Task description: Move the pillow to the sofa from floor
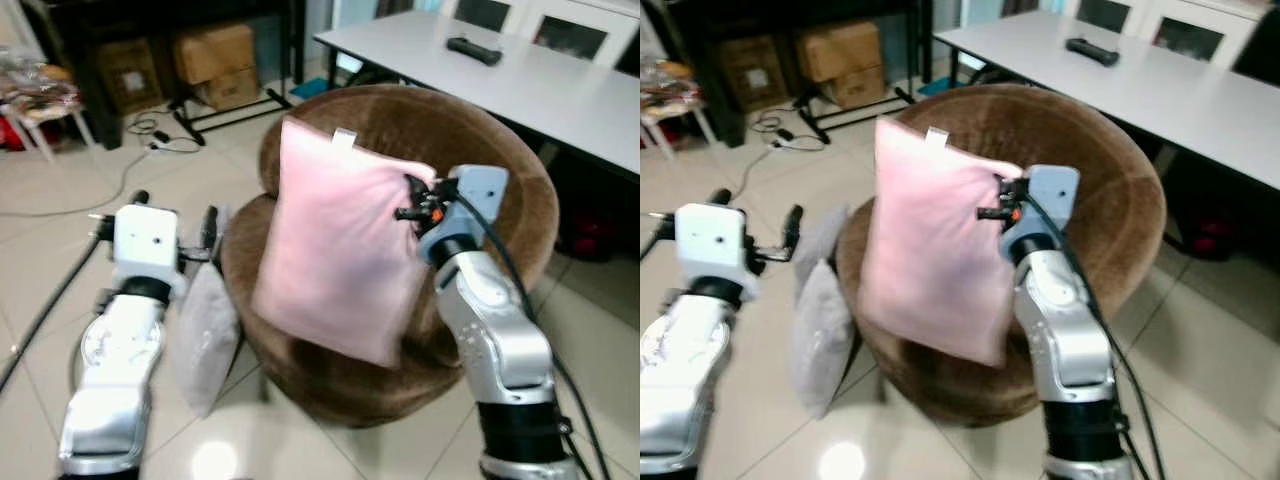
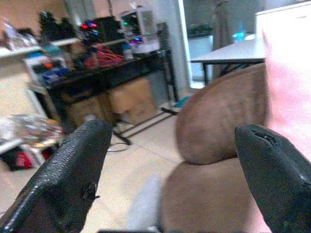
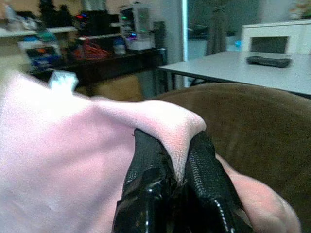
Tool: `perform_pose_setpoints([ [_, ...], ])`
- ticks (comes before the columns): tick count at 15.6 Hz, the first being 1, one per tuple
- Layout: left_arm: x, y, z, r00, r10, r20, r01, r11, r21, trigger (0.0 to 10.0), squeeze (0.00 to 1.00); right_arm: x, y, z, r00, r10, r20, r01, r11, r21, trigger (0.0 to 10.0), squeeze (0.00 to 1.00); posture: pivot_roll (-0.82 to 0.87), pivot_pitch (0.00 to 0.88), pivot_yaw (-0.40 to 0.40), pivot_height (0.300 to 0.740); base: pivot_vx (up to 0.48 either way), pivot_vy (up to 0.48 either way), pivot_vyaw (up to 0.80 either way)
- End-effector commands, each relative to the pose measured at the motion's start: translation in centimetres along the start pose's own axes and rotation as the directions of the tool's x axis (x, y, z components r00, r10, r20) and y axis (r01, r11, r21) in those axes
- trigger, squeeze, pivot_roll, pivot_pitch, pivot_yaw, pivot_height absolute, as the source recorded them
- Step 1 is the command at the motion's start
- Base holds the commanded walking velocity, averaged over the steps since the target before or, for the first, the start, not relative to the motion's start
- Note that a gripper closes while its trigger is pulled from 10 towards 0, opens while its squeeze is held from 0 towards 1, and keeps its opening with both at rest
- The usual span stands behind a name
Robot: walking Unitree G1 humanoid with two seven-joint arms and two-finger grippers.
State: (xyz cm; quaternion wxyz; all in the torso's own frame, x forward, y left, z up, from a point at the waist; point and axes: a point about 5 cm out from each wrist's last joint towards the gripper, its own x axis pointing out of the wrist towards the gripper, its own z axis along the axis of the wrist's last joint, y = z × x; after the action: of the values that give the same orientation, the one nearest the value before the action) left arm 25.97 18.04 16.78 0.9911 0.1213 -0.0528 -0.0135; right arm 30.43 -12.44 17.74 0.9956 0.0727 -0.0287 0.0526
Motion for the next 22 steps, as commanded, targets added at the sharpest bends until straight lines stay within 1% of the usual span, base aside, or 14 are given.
perform_pose_setpoints([
  [1,-0.1,0.3,0.2,1.0,-0.001,0.011,0.001,1.0,0.01,10.0,0.0,0.0,0.1,1.5,0.997,0.01,0.077,-0.01,1.0,0.004,10.0,0.0,0.12,0.0,-0.042,0.74,0.304,0.0,0.0],
  [5,-0.3,0.3,0.3,1.0,-0.002,0.012,0.002,1.0,0.009,10.0,0.0,0.2,0.5,1.5,0.996,0.024,0.091,-0.023,1.0,-0.014,10.0,0.0,0.13,0.0,-0.047,0.74,0.305,0.0,0.0],
  [10,-0.3,0.3,0.3,1.0,-0.01,0.013,0.009,1.0,0.012,10.0,0.0,0.2,1.0,1.5,0.994,0.051,0.093,-0.051,0.999,-0.01,10.0,0.0,0.13,0.0,-0.047,0.74,0.304,0.0,0.0],
  [22,-0.3,0.2,0.3,1.0,-0.019,0.014,0.019,1.0,0.013,10.0,0.0,0.2,1.4,1.5,0.992,0.085,0.09,-0.084,0.996,-0.016,10.0,0.0,0.14,0.0,-0.046,0.74,0.304,0.0,0.0],
])
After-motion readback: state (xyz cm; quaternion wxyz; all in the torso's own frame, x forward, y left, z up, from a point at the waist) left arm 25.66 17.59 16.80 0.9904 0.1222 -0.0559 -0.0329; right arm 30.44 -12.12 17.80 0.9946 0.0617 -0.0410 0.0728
